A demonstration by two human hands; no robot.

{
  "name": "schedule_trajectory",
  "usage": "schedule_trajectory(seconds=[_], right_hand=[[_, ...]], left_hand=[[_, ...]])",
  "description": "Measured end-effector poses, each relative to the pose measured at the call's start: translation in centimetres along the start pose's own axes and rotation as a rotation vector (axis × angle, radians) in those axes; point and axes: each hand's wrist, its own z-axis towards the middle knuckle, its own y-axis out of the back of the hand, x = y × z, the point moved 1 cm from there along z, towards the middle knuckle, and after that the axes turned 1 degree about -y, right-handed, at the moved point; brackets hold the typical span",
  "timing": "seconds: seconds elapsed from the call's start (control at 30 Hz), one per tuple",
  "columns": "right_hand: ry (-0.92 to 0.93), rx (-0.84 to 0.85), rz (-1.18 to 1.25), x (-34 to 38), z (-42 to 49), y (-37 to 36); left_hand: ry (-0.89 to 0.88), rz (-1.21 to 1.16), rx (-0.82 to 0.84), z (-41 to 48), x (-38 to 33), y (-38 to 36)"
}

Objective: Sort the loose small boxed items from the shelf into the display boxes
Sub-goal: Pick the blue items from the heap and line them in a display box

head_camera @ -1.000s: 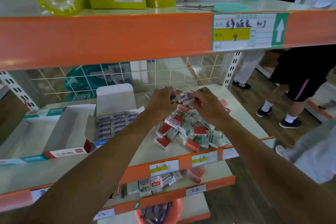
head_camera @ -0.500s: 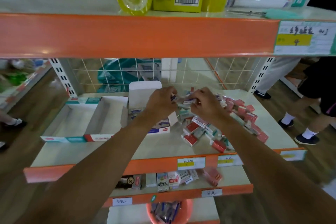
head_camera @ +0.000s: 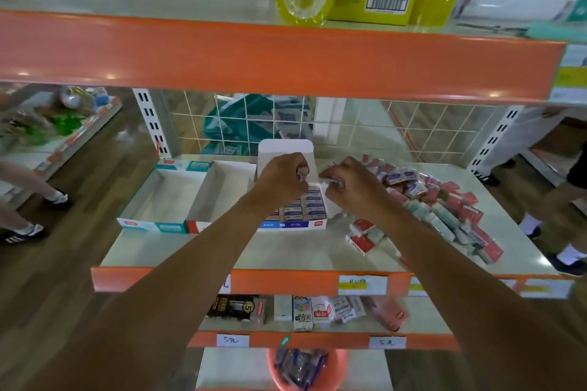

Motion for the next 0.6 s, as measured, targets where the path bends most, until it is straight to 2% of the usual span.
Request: schedule_trajectory(seconds=[0.17,0.4,0.6], right_hand=[[0.027,-0.040,0.043,1.4,0.2,0.1],[-0.072,-0.012,0.104,1.8,0.5,-0.6],[-0.049,0.011,0.100,2.0,0.8,-1.5]], left_hand=[[0.013,0.007,0.000,-0.2,0.9,0.6],[0.028,0.051,-0.024,-0.7,2.4,1.3],[0.032,0.079,0.010,-0.9,3.8,1.0]])
